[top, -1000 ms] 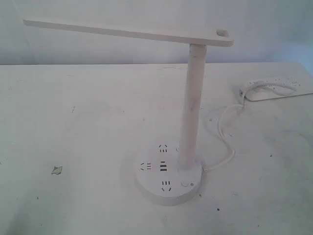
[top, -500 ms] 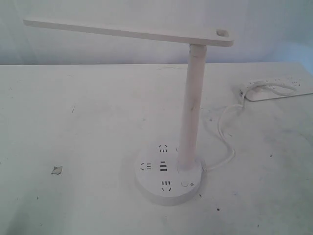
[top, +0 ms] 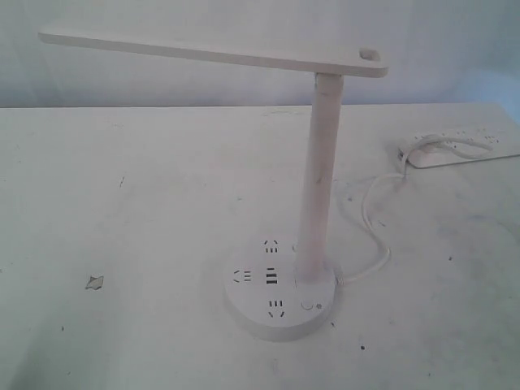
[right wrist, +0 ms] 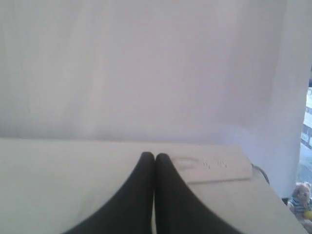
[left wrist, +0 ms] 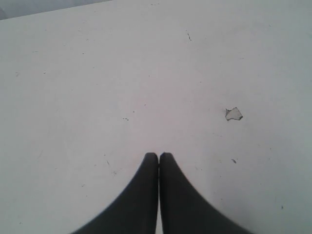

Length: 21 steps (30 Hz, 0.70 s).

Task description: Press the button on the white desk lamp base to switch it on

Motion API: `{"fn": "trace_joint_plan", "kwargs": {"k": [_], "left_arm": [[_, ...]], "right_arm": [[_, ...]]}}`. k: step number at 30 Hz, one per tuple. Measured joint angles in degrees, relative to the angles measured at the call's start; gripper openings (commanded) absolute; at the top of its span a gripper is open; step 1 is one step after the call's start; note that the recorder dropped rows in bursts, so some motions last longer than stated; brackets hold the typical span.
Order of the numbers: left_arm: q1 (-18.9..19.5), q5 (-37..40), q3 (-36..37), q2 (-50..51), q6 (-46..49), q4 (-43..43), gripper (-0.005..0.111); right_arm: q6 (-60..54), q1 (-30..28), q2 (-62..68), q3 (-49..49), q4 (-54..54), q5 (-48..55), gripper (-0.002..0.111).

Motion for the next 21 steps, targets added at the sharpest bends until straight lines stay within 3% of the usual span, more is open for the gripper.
{"fn": "trace_joint_plan", "kwargs": {"k": [5,13,19,21], "left_arm": [[0.00,0.00,0.00,0.00,0.00,0.00,0.000],[0.00,0.00,0.00,0.00,0.00,0.00,0.000],[0.00,0.00,0.00,0.00,0.00,0.00,0.000],[0.00,0.00,0.00,0.00,0.00,0.00,0.000]], "right_arm": [[4.20,0.00,0.00,0.00,0.12,-7.40,0.000],[9.42,0.00,0.00,0.00,0.12,-10.08,0.000],[41.09,0.00,0.00,0.00,-1.14,-12.07,0.000],[44.46,0.09,0.00,0.00,-4.28,-12.57,0.000]]}}
